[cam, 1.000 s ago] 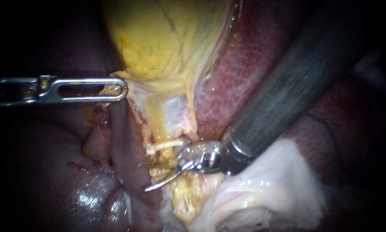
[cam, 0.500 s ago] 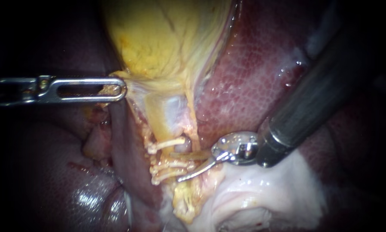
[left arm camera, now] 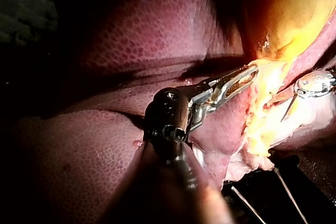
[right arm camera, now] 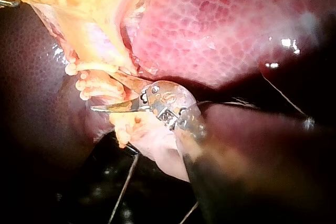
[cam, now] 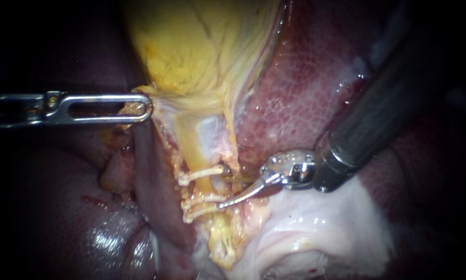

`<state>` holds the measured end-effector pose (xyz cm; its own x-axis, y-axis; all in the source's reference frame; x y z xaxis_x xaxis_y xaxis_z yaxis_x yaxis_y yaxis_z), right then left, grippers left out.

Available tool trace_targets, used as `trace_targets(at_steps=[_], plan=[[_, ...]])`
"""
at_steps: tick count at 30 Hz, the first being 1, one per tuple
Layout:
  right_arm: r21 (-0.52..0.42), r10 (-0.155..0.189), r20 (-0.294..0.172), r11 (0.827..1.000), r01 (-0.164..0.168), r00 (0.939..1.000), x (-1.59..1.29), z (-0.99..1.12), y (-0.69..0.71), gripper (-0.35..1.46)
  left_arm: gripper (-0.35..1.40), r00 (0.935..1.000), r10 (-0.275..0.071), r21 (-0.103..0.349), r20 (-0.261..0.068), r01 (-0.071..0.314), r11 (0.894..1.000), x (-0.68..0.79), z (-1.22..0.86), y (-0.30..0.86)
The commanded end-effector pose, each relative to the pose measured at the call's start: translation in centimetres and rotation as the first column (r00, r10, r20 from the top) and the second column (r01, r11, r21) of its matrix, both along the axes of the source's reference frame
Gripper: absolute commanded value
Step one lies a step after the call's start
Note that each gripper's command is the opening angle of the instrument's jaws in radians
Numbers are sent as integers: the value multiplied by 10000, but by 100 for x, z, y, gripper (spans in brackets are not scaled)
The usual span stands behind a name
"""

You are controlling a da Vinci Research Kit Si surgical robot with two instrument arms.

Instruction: Go to the cutting position left tube

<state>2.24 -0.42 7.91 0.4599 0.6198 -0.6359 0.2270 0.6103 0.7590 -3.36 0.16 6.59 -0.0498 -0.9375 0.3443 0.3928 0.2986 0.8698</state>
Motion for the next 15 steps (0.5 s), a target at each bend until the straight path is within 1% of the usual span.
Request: trace_targets(at_steps=[1, 8, 12, 15], plan=[[-18, 8, 12, 10000, -8, 10000, 3, 2, -1, 130, -35, 10000, -4, 1, -4, 4, 10000, 0, 0, 0], [-59, 42, 35, 10000, -42, 10000, 14, 7, -5, 130, -35, 10000, -4, 2, -5, 4, 10000, 0, 0, 0], [-57, 13, 18, 10000, -13, 10000, 6, 7, -5, 130, -35, 10000, -3, 1, -4, 3, 10000, 0, 0, 0], [-44, 18, 20, 10000, -18, 10000, 3, 7, -3, 130, -35, 10000, -6, 1, -6, 6, 10000, 0, -1, 0]])
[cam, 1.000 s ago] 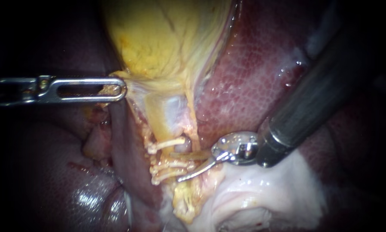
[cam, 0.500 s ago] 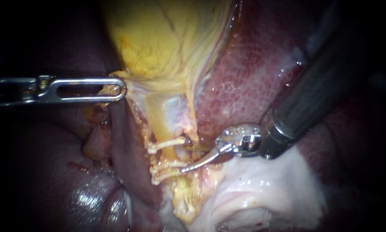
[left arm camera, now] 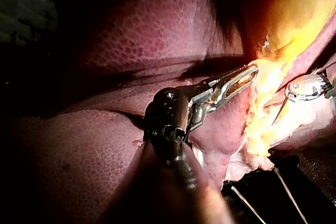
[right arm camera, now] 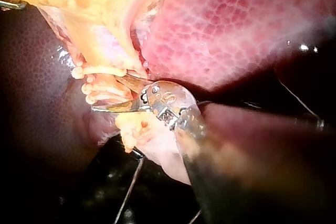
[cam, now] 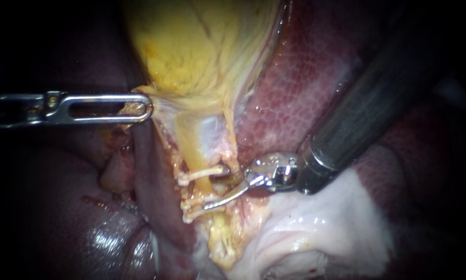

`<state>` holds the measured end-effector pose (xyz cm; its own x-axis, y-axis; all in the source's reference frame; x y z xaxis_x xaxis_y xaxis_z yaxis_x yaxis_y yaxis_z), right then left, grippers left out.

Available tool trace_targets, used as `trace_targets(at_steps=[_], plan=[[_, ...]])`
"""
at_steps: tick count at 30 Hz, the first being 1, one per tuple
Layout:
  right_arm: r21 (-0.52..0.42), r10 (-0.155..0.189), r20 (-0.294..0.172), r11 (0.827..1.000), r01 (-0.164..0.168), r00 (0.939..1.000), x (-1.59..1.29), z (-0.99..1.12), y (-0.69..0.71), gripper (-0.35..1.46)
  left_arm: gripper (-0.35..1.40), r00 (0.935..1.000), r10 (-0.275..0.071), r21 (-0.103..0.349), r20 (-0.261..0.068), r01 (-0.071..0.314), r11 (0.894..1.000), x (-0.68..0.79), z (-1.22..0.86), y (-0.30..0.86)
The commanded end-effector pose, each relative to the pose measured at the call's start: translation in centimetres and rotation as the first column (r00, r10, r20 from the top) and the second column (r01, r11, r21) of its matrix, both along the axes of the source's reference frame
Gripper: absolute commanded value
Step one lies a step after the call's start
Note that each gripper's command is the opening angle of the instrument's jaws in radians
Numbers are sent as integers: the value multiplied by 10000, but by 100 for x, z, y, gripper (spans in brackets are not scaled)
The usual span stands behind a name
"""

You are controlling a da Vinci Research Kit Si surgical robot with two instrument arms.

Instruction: Go to the cutting position left tube

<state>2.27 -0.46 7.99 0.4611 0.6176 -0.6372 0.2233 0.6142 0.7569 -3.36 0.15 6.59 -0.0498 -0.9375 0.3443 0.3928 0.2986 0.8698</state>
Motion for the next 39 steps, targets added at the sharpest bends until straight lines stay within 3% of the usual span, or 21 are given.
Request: trace_targets(at_steps=[1, 10, 13, 16, 19, 24, 29, 39], plan=[[4, 5, -11, 10000, -5, 10000, 1, -1, 1, 130, -35, 10000, -7, 1, -7, 7, 10000, 0, 0, 0], [174, 270, -293, 9995, -265, 9992, 22, -6, -2, 130, -35, 10000, 12, -54, -18, -12, 10000, -1, 0, 0], [337, 219, -435, 9992, -204, 9988, 24, -9, -3, 130, -35, 10000, 12, -54, -19, -12, 10000, -1, 0, 0], [518, 144, -620, 9986, -112, 9980, 25, -13, -5, 130, -35, 10000, 12, -54, -19, -12, 10000, -1, 0, 0], [893, -232, -934, 9955, 316, 9954, 25, -18, -9, 130, -35, 10000, 12, -53, -18, -12, 10000, 0, 0, 0], [1135, -481, -1266, 9916, 627, 9908, 29, -32, -16, 128, -35, 10000, 14, -53, -17, -14, 10000, 0, 0, 0], [1122, -595, -1337, 9909, 747, 9892, 35, -37, -20, 128, -35, 10000, 13, -52, -17, -13, 10000, -1, 0, 0], [1196, -744, -1345, 9887, 907, 9881, 48, -29, -24, 128, -35, 10000, 10, -52, -17, -11, 10000, -2, 0, 1]])
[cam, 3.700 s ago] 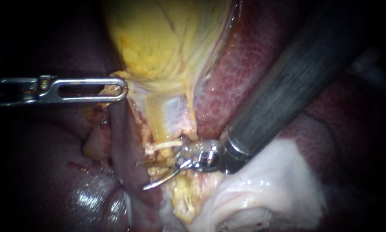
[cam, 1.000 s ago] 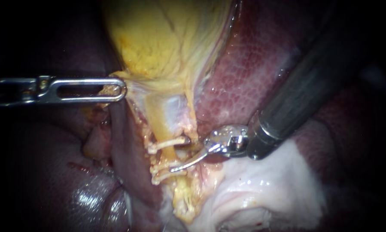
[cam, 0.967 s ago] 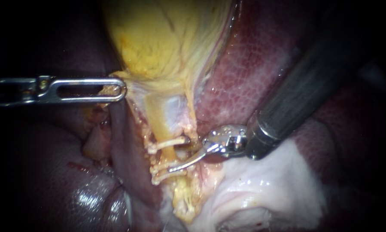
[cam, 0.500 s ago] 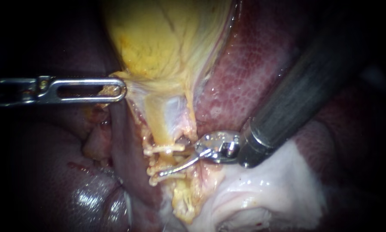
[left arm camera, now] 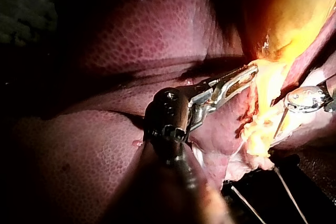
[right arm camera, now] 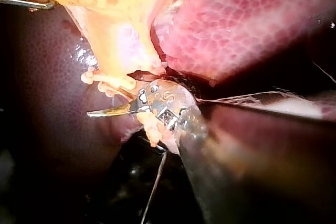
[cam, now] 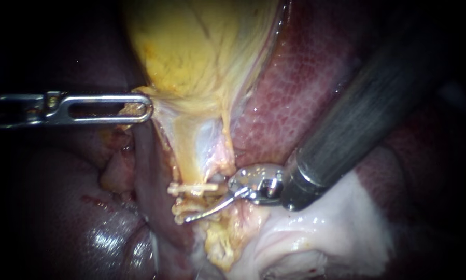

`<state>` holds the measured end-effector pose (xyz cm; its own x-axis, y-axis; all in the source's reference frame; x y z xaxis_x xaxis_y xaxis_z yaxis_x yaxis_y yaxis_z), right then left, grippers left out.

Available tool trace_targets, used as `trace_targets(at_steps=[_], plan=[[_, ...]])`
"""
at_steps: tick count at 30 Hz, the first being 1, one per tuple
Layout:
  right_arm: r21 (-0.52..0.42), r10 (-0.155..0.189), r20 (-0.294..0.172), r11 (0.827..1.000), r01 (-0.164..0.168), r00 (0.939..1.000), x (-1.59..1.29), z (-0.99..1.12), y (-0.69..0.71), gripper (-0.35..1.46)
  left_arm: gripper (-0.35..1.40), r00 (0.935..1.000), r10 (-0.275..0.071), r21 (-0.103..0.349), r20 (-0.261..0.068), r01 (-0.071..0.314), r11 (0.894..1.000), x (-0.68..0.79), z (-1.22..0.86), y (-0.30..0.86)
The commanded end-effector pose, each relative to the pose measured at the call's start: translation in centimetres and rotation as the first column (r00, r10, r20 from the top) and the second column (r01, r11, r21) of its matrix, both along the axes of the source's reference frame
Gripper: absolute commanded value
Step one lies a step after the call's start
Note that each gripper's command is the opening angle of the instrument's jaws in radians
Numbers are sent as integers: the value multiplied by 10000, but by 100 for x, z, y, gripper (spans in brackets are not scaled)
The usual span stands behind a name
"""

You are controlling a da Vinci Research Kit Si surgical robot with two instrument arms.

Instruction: Go to the cutting position left tube

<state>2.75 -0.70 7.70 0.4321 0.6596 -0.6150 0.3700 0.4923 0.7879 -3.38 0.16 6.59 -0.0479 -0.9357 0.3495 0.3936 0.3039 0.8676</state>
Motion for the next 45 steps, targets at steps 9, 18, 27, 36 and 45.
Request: trace_targets(at_steps=[9, 18, 27, 36, 45], plan=[[156, -294, -38, 9994, 295, 9996, 13, 3, -2, 125, -35, 10000, -12, 3, -7, 12, 10000, -2, 0, 0], [502, -205, -100, 9985, 210, 9997, 28, 10, -5, 128, -35, 10000, -51, 4, -35, 51, 10000, -6, 0, 2], [760, 8, -262, 9971, 12, 9997, 38, 16, -2, 128, -35, 10000, -43, -30, -47, 43, 10000, -8, -1, 5], [830, 46, -260, 9965, -25, 9997, 41, 20, -1, 128, -35, 10000, -55, -29, -55, 55, 10000, -9, -2, 5], [830, 44, -262, 9965, -22, 9996, 41, 21, -1, 128, -35, 10000, -55, -29, -56, 55, 10000, -9, -2, 5]])
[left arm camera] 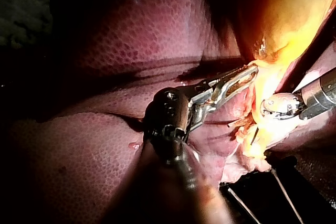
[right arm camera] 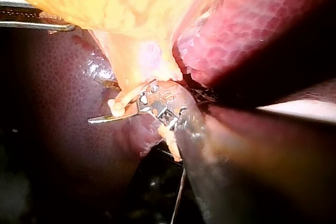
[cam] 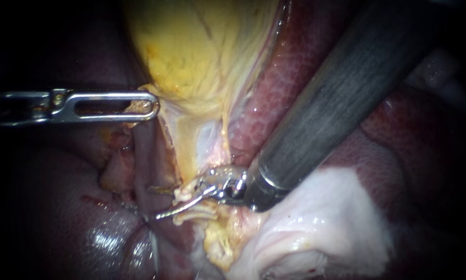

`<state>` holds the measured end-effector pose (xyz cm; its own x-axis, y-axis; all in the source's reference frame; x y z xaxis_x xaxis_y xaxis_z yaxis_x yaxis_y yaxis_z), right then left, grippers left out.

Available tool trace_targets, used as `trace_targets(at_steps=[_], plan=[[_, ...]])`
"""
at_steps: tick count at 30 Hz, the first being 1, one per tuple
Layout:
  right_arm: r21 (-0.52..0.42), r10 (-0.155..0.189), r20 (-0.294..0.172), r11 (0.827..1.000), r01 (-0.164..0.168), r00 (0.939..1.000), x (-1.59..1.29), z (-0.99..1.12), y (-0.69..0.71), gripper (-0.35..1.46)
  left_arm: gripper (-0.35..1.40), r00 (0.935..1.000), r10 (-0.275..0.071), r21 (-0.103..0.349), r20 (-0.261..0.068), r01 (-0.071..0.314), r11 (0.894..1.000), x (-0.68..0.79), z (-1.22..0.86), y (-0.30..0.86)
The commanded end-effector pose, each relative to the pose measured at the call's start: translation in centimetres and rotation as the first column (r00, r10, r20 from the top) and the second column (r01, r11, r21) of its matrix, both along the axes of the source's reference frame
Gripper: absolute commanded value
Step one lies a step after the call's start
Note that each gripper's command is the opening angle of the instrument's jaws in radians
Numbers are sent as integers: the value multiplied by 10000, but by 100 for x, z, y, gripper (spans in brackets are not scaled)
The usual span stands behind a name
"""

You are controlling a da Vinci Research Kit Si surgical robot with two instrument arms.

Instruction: Go to the cutting position left tube

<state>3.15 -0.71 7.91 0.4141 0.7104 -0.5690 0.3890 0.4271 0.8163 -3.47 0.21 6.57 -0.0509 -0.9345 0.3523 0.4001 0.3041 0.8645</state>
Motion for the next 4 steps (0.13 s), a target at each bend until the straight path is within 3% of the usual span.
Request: trace_targets(at_steps=[1, 4], plan=[[0, -7, -6, 10000, 7, 10000, 0, 0, 0, 128, -35, 10000, -2, -1, 0, 2, 10000, 0, 0, 0], [5, -34, -18, 10000, 34, 10000, 0, 0, 0, 128, -35, 10000, -5, -1, -1, 5, 10000, 0, -1, 0]])
